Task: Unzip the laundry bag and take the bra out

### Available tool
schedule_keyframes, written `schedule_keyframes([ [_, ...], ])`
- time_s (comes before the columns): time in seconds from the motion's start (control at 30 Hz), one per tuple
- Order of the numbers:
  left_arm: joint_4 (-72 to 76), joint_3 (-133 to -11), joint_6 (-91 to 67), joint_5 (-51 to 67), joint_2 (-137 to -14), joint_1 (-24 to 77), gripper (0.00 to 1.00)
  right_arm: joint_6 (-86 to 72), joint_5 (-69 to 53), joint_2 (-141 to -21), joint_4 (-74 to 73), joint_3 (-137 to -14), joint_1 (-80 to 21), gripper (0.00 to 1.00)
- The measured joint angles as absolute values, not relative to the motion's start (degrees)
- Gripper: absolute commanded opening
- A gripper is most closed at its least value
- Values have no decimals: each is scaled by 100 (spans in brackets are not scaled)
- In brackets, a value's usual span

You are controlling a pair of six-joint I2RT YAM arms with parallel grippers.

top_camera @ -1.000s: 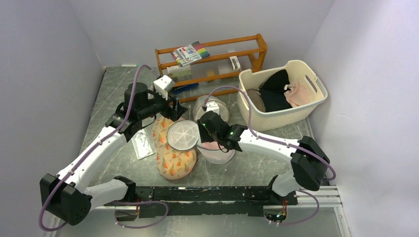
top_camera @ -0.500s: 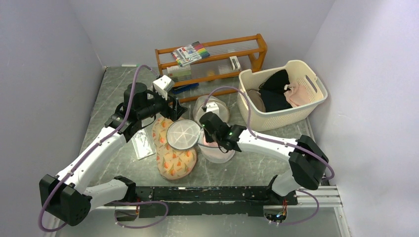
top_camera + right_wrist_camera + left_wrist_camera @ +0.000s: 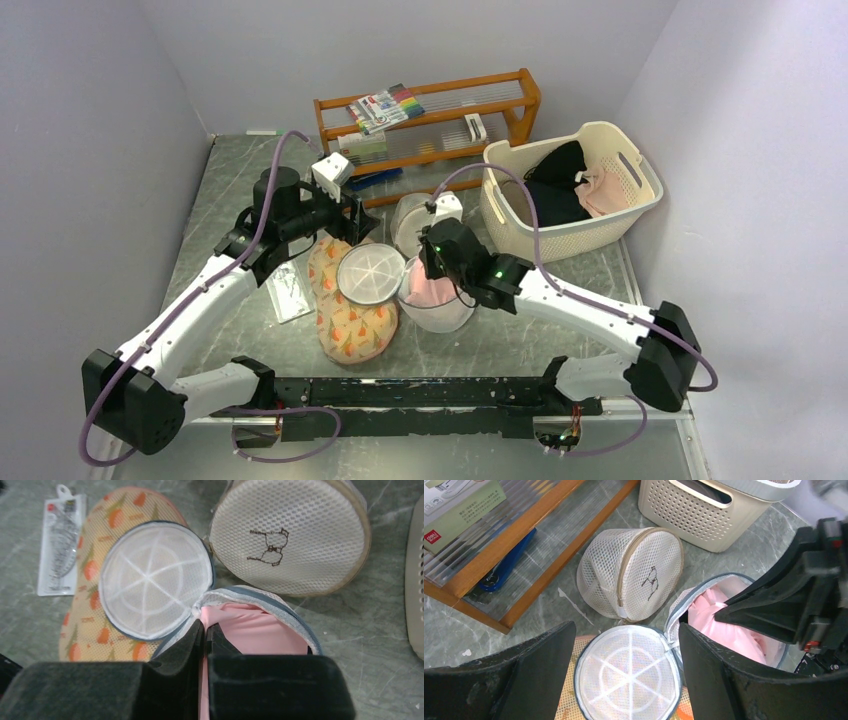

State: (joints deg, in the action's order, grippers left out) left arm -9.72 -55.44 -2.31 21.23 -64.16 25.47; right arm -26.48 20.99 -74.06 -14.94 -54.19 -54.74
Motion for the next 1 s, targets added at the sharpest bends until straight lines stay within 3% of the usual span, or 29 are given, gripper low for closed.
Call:
schedule_keyframes([
  [0.6, -956, -5544, -231, 2539, -6431, 2547, 87, -2582, 1951, -5909, -1057, -5419, -5472, 0],
  [0.8, -438, -5391, -294, 3509, -6377, 2543, 87, -2591, 1984, -5551, -799, -5332, -5472, 0],
  [1.0, 923, -4246, -368, 4453, -5666, 2744, 93, -2716, 2233, -5236, -703, -5280, -5472, 0],
])
